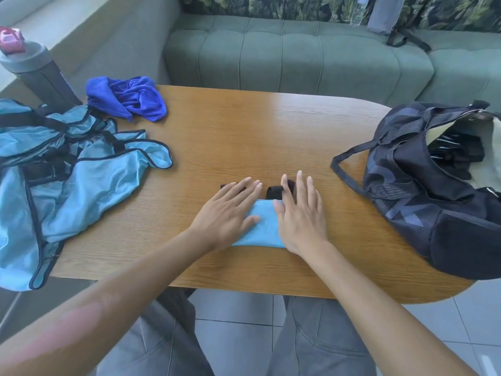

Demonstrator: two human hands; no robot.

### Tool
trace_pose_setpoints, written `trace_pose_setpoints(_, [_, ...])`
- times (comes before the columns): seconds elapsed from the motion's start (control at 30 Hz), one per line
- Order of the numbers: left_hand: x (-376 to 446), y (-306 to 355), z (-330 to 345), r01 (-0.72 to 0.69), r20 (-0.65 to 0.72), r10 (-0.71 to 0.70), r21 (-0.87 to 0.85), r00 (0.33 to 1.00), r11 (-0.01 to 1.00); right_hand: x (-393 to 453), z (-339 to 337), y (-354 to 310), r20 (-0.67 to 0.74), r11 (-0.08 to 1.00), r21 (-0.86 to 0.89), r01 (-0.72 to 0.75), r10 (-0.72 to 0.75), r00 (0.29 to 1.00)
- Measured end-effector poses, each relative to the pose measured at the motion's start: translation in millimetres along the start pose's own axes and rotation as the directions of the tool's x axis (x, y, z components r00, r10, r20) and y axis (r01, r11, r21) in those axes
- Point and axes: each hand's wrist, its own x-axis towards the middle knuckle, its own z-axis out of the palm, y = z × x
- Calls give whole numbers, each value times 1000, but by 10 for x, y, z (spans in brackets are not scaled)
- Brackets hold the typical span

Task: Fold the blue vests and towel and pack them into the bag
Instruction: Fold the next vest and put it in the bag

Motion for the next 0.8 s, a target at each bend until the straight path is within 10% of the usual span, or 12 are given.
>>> trace_pose_setpoints(0.2, [8, 3, -7, 108, 81, -114, 72, 990, 992, 18, -60, 29, 114, 1000, 10, 2, -3, 993])
trace_pose_setpoints(0.33, [65, -141, -157, -220, 5, 230, 320, 973, 922, 13, -155, 66, 147, 997, 31, 67, -71, 987])
trace_pose_setpoints(0.47, [396, -107, -480, -158, 319, 117, 104, 941, 982, -91, -239, 155, 16, 989, 139, 43, -46, 999])
trace_pose_setpoints(0.63, [758, -58, -711, 123, 680, -68, -33, 730, 992, -383, -470, 227, -301, 929, 368, 33, 85, 950])
trace_pose_setpoints(0.73, [780, 32, -812, 174, 600, -93, -78, 794, 982, -576, -654, 167, -22, 731, 673, -113, 172, 985])
trace_pose_setpoints(0.8, [717, 193, -899, 182, 433, -102, -149, 896, 972, -672, -725, 72, 299, 403, 863, -306, 82, 951])
